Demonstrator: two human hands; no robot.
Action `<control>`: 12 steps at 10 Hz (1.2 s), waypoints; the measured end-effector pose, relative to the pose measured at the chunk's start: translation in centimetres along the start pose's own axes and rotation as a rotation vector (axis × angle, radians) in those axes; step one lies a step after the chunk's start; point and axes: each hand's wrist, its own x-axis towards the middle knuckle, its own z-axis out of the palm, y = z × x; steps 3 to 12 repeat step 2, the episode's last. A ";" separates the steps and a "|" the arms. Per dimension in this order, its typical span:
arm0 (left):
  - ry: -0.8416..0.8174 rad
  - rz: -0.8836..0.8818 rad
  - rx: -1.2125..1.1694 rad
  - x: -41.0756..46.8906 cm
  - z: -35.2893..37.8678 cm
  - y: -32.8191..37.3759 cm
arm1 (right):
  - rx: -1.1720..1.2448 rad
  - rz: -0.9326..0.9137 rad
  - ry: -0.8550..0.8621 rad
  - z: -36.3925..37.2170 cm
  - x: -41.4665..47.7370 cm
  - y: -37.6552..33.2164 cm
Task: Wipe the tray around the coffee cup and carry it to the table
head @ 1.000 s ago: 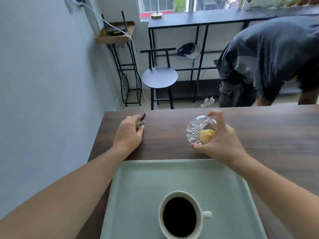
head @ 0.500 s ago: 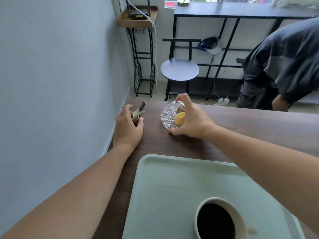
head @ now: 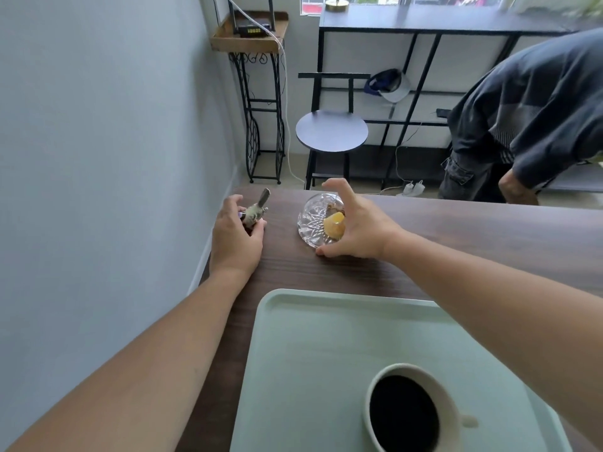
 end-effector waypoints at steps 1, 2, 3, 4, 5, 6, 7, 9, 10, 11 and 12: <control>0.019 -0.027 -0.054 -0.1 -0.3 0.3 | 0.107 -0.003 -0.009 -1.1 -0.8 -0.9; 0.043 -0.079 -0.188 -1.0 -1.3 0.4 | 0.241 0.004 0.252 -2.4 -4.2 -0.6; 0.043 -0.079 -0.188 -1.0 -1.3 0.4 | 0.241 0.004 0.252 -2.4 -4.2 -0.6; 0.043 -0.079 -0.188 -1.0 -1.3 0.4 | 0.241 0.004 0.252 -2.4 -4.2 -0.6; 0.043 -0.079 -0.188 -1.0 -1.3 0.4 | 0.241 0.004 0.252 -2.4 -4.2 -0.6; 0.043 -0.079 -0.188 -1.0 -1.3 0.4 | 0.241 0.004 0.252 -2.4 -4.2 -0.6; 0.043 -0.079 -0.188 -1.0 -1.3 0.4 | 0.241 0.004 0.252 -2.4 -4.2 -0.6; 0.043 -0.079 -0.188 -1.0 -1.3 0.4 | 0.241 0.004 0.252 -2.4 -4.2 -0.6; 0.043 -0.079 -0.188 -1.0 -1.3 0.4 | 0.241 0.004 0.252 -2.4 -4.2 -0.6; 0.043 -0.079 -0.188 -1.0 -1.3 0.4 | 0.241 0.004 0.252 -2.4 -4.2 -0.6; 0.043 -0.079 -0.188 -1.0 -1.3 0.4 | 0.241 0.004 0.252 -2.4 -4.2 -0.6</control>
